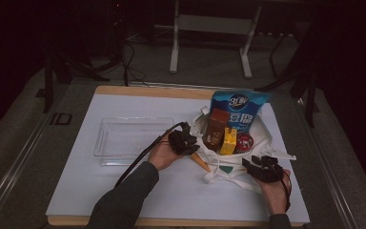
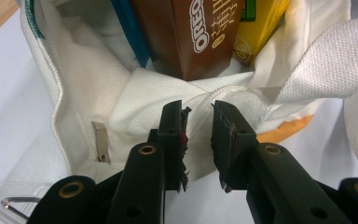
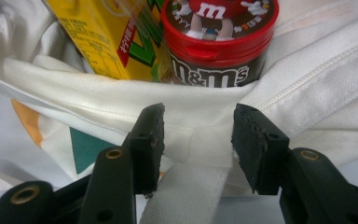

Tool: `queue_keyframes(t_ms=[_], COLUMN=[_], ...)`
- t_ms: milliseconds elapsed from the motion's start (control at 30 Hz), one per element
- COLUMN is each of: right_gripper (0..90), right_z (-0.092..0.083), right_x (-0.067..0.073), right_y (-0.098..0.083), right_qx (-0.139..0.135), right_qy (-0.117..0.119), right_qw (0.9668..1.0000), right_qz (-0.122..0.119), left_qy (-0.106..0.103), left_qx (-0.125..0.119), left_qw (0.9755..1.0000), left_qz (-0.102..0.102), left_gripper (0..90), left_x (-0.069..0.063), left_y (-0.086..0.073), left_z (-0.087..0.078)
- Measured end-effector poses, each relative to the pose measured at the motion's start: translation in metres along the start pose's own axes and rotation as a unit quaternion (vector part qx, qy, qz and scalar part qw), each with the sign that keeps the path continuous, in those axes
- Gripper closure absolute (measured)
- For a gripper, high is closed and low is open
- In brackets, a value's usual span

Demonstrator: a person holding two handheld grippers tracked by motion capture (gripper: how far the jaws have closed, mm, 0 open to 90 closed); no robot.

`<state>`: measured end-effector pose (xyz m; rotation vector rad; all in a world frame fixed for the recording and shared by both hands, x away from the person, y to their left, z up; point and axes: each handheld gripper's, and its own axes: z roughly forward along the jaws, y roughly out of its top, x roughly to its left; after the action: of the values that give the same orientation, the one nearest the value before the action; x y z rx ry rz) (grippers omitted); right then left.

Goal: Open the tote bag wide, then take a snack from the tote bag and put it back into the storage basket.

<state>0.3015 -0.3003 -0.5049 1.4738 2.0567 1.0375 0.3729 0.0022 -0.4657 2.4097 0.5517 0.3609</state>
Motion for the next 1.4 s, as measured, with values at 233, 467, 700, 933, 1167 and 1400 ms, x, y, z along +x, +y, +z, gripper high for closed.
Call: queue_keyframes(t_ms=[233, 467, 700, 933, 1167, 1400], right_gripper=[52.9, 53.0, 52.9, 52.8, 52.8, 52.8], right_z=[0.003, 0.003, 0.003, 0.003, 0.003, 0.003], right_x=[0.000, -0.002, -0.002, -0.003, -0.002, -0.003], right_y=[-0.002, -0.003, -0.003, -0.003, -0.003, -0.004], right_qx=[-0.001, -0.002, -0.003, -0.004, -0.004, -0.005], right_qy=[0.004, 0.008, 0.009, 0.012, 0.012, 0.013], right_qw=[1.0000, 1.0000, 0.9999, 0.9999, 0.9999, 0.9999], right_qz=[0.002, 0.005, 0.006, 0.008, 0.008, 0.009], left_qy=[-0.003, -0.010, -0.013, -0.011, -0.010, 0.005], left_qx=[-0.023, -0.042, -0.043, -0.048, -0.047, -0.047], left_qw=[0.9997, 0.9989, 0.9990, 0.9988, 0.9988, 0.9988], left_qz=[-0.013, -0.016, 0.001, -0.001, -0.002, -0.010], left_gripper=[69.3, 63.7, 61.8, 61.9, 67.9, 89.1], left_x=[0.006, 0.012, 0.018, 0.023, 0.026, 0.031], left_y=[0.001, 0.004, 0.017, 0.024, 0.028, 0.035], left_z=[-0.009, -0.018, -0.029, -0.034, -0.029, -0.020])
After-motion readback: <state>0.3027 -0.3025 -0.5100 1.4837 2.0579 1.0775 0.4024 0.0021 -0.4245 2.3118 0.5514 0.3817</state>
